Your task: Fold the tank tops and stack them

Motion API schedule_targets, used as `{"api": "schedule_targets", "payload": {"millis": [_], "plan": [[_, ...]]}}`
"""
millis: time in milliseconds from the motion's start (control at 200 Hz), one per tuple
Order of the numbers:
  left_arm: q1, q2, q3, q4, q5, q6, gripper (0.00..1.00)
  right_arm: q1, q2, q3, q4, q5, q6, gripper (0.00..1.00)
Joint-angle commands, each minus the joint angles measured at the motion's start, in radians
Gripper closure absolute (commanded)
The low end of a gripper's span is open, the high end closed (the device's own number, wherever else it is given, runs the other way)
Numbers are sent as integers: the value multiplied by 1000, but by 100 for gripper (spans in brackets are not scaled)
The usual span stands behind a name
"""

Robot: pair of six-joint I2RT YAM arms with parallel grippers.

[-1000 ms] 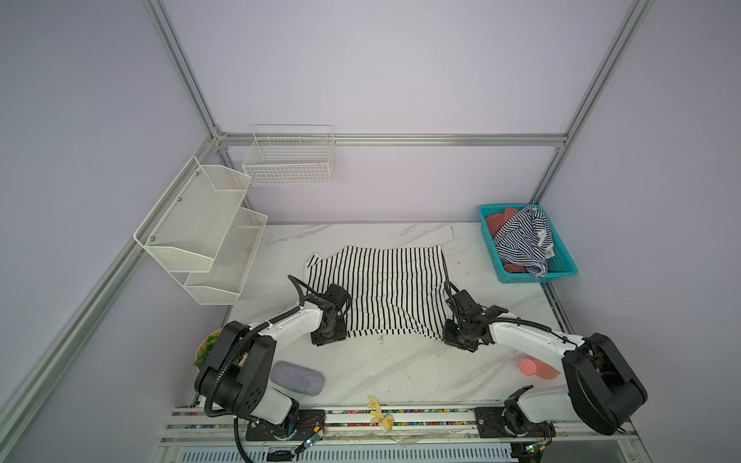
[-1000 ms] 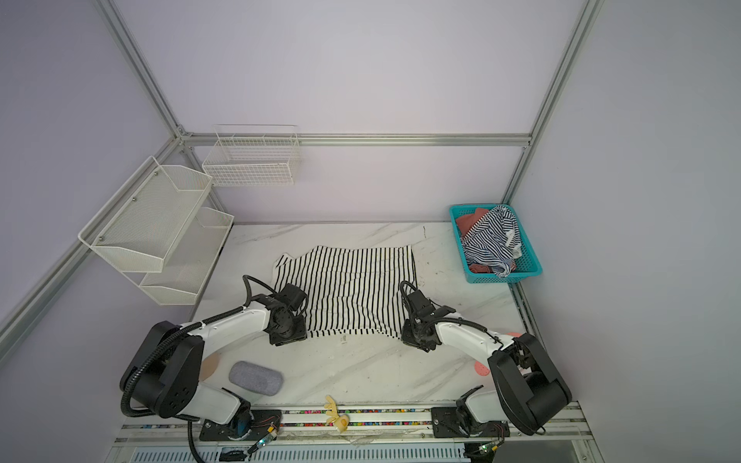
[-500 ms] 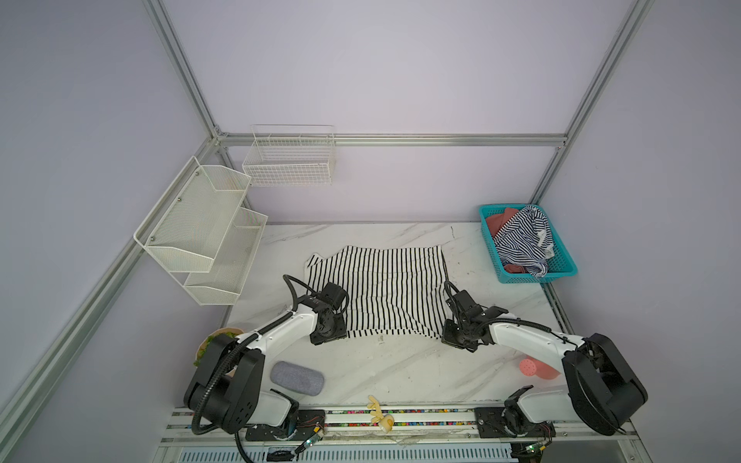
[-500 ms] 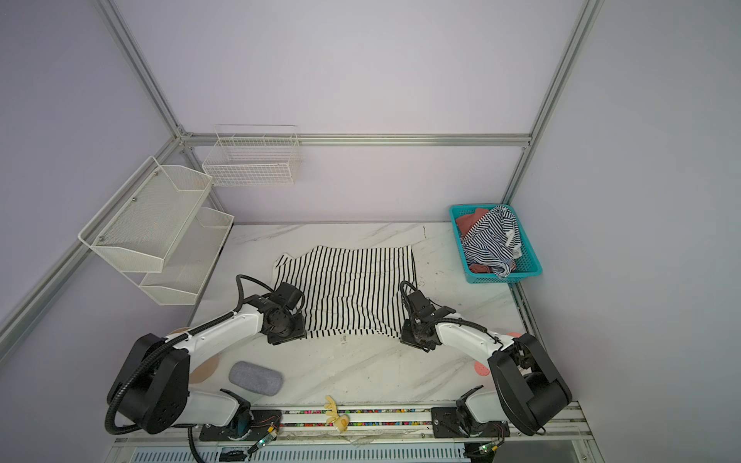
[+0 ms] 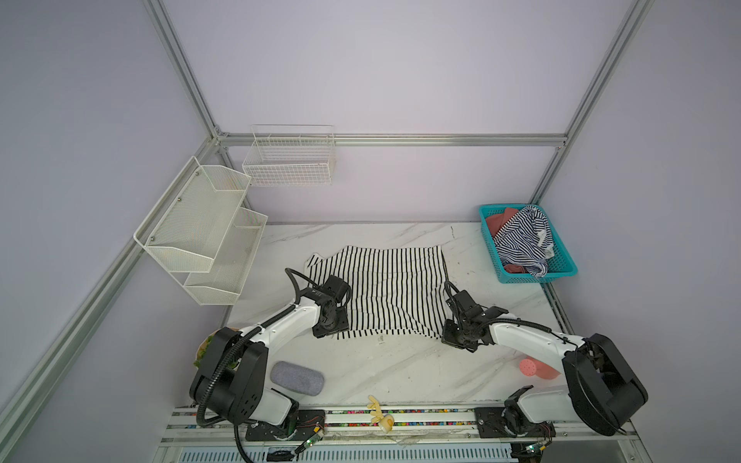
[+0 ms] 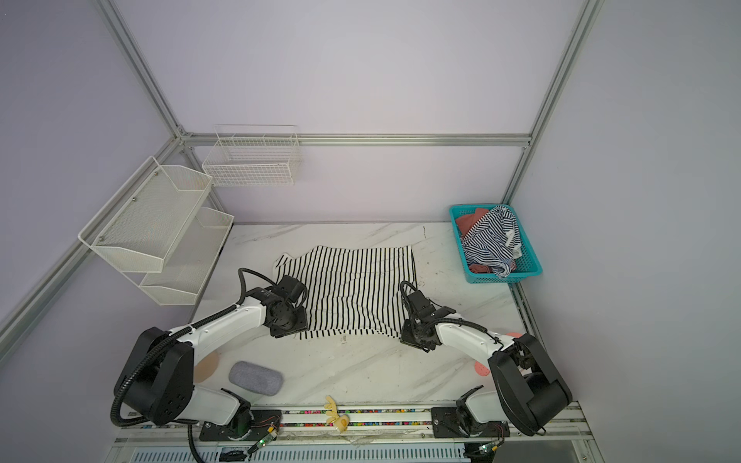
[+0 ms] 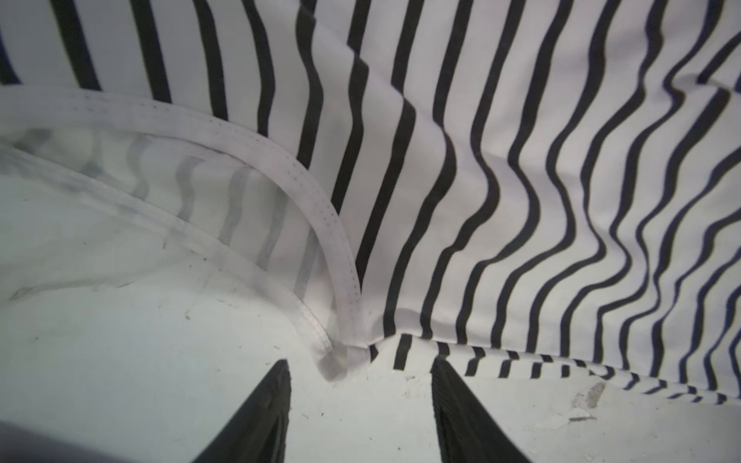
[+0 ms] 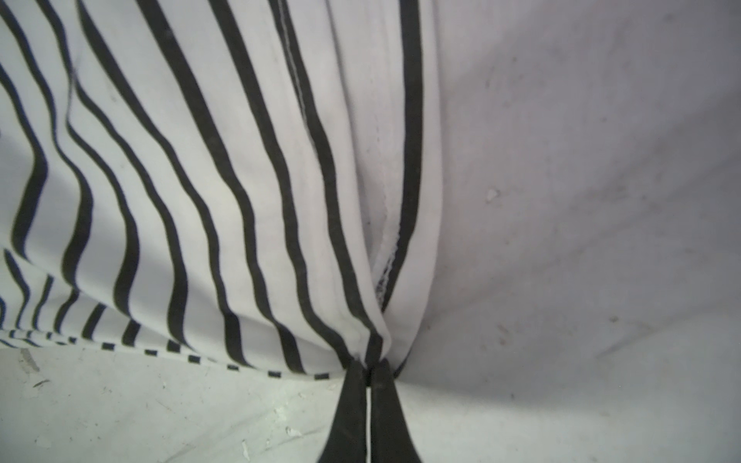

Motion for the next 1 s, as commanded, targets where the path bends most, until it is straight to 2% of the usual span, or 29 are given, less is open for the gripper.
{"api": "schedule_targets", "payload": {"millis": [0, 110, 295, 530, 700, 895, 995], "plan": [[9, 3, 77, 30, -13, 9, 44, 3, 3, -26, -8, 21, 2, 100], [9, 28, 84, 38, -8, 10, 44, 4, 5, -28, -5, 17, 1, 100], [10, 50, 72, 41, -10, 10, 59, 4, 3, -29, -8, 20, 3, 100], [10, 77, 48, 53, -19, 8, 62, 4, 3, -30, -9, 20, 3, 100], [12, 97, 44, 70, -16, -6, 75, 3, 3, -29, -8, 21, 3, 100], [11, 99, 47, 67, -13, -1, 100, 4, -29, -23, -27, 35, 8, 100], [11, 78, 49, 52, -17, 3, 100, 4, -66, -8, -57, 56, 13, 100]]}}
